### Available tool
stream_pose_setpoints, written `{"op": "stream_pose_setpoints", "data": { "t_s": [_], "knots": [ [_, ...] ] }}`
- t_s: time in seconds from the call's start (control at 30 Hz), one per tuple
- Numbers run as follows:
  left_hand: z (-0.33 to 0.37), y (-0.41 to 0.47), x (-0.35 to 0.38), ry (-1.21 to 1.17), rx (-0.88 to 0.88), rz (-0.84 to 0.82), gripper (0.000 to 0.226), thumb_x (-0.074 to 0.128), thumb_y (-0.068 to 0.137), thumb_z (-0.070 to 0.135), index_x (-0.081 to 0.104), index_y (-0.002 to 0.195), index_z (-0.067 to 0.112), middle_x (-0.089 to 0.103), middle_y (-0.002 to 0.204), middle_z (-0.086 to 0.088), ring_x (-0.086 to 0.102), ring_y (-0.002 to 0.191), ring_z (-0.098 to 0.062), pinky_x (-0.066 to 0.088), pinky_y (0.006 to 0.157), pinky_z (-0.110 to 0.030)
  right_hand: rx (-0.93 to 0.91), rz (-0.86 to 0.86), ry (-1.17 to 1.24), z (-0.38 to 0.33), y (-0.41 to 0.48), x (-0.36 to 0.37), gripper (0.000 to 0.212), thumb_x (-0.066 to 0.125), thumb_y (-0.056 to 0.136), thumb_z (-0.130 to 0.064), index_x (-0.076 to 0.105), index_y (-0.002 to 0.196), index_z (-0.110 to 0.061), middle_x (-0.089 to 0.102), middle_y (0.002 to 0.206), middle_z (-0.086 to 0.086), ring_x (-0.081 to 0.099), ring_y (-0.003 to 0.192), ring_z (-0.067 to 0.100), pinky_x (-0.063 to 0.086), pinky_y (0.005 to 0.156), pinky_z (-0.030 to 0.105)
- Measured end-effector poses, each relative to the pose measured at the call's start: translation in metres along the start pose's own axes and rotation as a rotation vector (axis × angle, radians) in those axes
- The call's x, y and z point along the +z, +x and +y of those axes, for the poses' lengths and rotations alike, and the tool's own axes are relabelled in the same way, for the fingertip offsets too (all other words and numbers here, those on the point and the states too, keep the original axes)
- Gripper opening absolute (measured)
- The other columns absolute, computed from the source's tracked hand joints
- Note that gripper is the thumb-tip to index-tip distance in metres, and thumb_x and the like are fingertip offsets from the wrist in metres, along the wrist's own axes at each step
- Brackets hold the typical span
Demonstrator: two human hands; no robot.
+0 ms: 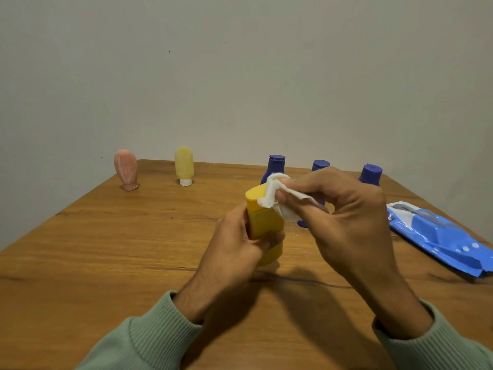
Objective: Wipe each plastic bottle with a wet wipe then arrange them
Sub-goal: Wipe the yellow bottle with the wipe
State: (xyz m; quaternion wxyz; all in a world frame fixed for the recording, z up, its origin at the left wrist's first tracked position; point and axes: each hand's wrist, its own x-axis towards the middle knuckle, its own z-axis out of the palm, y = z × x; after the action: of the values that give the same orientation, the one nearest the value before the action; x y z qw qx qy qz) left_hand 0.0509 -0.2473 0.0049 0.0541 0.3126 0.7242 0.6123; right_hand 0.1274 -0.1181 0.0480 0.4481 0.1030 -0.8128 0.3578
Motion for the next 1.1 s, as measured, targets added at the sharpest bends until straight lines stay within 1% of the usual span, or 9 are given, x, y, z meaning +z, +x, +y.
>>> {"op": "stream_pose_setpoints", "data": {
  "t_s": [0.13,0.27,0.37,0.43,0.6,0.7,0.83,0.97,1.1],
  "knots": [
    [-0.001,0.001,-0.002,0.005,0.004,-0.037,0.048,0.076,0.079,0.01,0.057,0.121,0.024,0.069,0.11,0.007,0.064,0.107,-0.008,0.053,0.096,-0.044,-0.149,-0.009,-0.112,0.008,-0.002,0.002,0.021,0.069,0.081,-0.009,0.068,0.102,-0.013,0.064,0.095,-0.004,0.058,0.09,0.001,0.047,0.071,0.007],
    [-0.001,0.002,-0.001,-0.009,-0.003,-0.063,0.046,0.077,0.078,0.015,0.059,0.119,0.024,0.07,0.108,0.007,0.065,0.105,-0.01,0.053,0.095,-0.044,-0.193,-0.047,-0.107,0.015,-0.001,-0.001,0.024,0.07,0.081,-0.011,0.067,0.104,-0.017,0.065,0.095,-0.001,0.059,0.089,0.005,0.05,0.07,0.012],
    [0.0,0.003,-0.004,-0.023,0.022,-0.064,0.038,0.075,0.08,0.008,0.06,0.111,0.025,0.072,0.1,0.006,0.067,0.097,-0.006,0.055,0.083,-0.026,-0.184,-0.091,-0.093,0.022,0.0,0.0,0.025,0.072,0.078,-0.006,0.068,0.101,-0.015,0.065,0.095,-0.001,0.059,0.09,0.005,0.051,0.072,0.013],
    [0.001,0.006,-0.008,-0.066,0.021,-0.05,0.038,0.073,0.08,0.002,0.06,0.104,0.027,0.073,0.097,0.008,0.068,0.093,-0.003,0.055,0.076,-0.018,-0.16,-0.121,-0.092,0.027,-0.001,0.003,0.021,0.072,0.078,-0.009,0.069,0.099,-0.015,0.064,0.096,-0.003,0.059,0.091,0.004,0.05,0.073,0.014],
    [0.002,0.01,-0.021,-0.088,-0.007,-0.049,0.04,0.076,0.076,0.012,0.058,0.108,0.029,0.073,0.099,0.01,0.068,0.093,-0.002,0.058,0.078,-0.026,-0.072,-0.189,-0.057,0.028,-0.003,0.009,0.02,0.069,0.079,-0.026,0.071,0.097,-0.017,0.064,0.096,-0.007,0.059,0.09,0.005,0.051,0.071,0.017],
    [0.002,0.013,-0.025,-0.101,-0.02,-0.088,0.046,0.078,0.074,0.01,0.057,0.11,0.029,0.072,0.1,0.011,0.068,0.093,-0.002,0.057,0.072,-0.022,-0.041,-0.168,-0.09,0.03,-0.004,0.011,0.019,0.071,0.078,-0.019,0.069,0.096,-0.022,0.063,0.092,-0.015,0.059,0.091,-0.001,0.048,0.075,0.01],
    [0.006,0.017,-0.035,-0.142,-0.085,-0.118,0.058,0.078,0.058,0.026,0.05,0.109,0.034,0.068,0.104,0.012,0.068,0.088,0.0,0.054,0.063,-0.017,0.069,-0.165,-0.135,0.034,-0.005,0.011,0.027,0.072,0.076,-0.016,0.062,0.093,-0.035,0.055,0.084,-0.031,0.055,0.09,-0.015,0.041,0.075,0.001],
    [0.002,0.026,-0.049,-0.109,-0.106,-0.059,0.076,0.079,0.059,0.031,0.045,0.127,0.028,0.068,0.118,0.0,0.067,0.104,-0.015,0.056,0.078,-0.03,0.178,-0.172,-0.091,0.033,-0.004,0.009,0.033,0.073,0.075,-0.018,0.058,0.084,-0.046,0.056,0.079,-0.031,0.055,0.087,-0.016,0.043,0.071,0.001],
    [-0.007,0.041,-0.054,-0.03,-0.076,0.031,0.062,0.081,0.068,0.027,0.047,0.12,0.035,0.065,0.118,0.005,0.062,0.107,-0.014,0.054,0.084,-0.032,0.256,-0.239,-0.037,0.03,-0.001,0.02,0.028,0.074,0.075,-0.018,0.063,0.082,-0.042,0.06,0.079,-0.028,0.057,0.085,-0.016,0.045,0.069,0.002]
  ]
}}
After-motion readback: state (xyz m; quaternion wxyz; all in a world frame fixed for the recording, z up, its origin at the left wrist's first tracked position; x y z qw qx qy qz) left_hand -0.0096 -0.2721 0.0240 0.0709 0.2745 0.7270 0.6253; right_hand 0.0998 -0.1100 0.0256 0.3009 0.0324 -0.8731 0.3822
